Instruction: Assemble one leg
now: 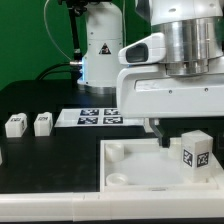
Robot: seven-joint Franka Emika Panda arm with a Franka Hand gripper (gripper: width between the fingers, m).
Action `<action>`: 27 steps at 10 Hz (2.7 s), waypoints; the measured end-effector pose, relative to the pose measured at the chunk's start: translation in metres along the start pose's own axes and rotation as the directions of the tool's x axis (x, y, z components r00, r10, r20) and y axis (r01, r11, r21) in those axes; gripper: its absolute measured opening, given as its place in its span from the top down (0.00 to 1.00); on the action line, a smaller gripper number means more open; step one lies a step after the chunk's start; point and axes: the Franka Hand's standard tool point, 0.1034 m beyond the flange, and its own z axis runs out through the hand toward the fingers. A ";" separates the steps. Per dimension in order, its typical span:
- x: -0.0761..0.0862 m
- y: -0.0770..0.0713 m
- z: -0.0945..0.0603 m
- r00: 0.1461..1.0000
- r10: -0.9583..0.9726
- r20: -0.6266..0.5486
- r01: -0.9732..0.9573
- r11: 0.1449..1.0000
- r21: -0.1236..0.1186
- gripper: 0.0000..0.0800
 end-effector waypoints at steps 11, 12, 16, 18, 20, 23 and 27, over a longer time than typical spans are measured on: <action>-0.002 -0.007 0.001 0.918 -0.396 0.003 0.396 0.918 -0.027 0.64; -0.002 -0.007 0.001 0.930 -0.367 0.003 0.367 0.930 -0.026 0.64; -0.003 -0.003 0.002 0.987 0.156 -0.028 -0.156 0.988 -0.009 0.64; -0.004 -0.003 0.002 0.922 0.385 -0.034 -0.385 0.923 -0.010 0.63; -0.005 -0.003 0.002 0.757 0.653 -0.029 -0.653 0.758 0.005 0.63; -0.004 -0.005 0.003 0.469 0.883 -0.035 -0.883 0.469 -0.003 0.63; -0.004 -0.006 0.003 0.390 0.921 -0.026 -0.921 0.390 0.004 0.49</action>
Offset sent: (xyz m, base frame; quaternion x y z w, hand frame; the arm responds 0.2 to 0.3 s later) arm -0.0034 0.0144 0.0067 -0.0047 -0.0106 -0.2795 0.9601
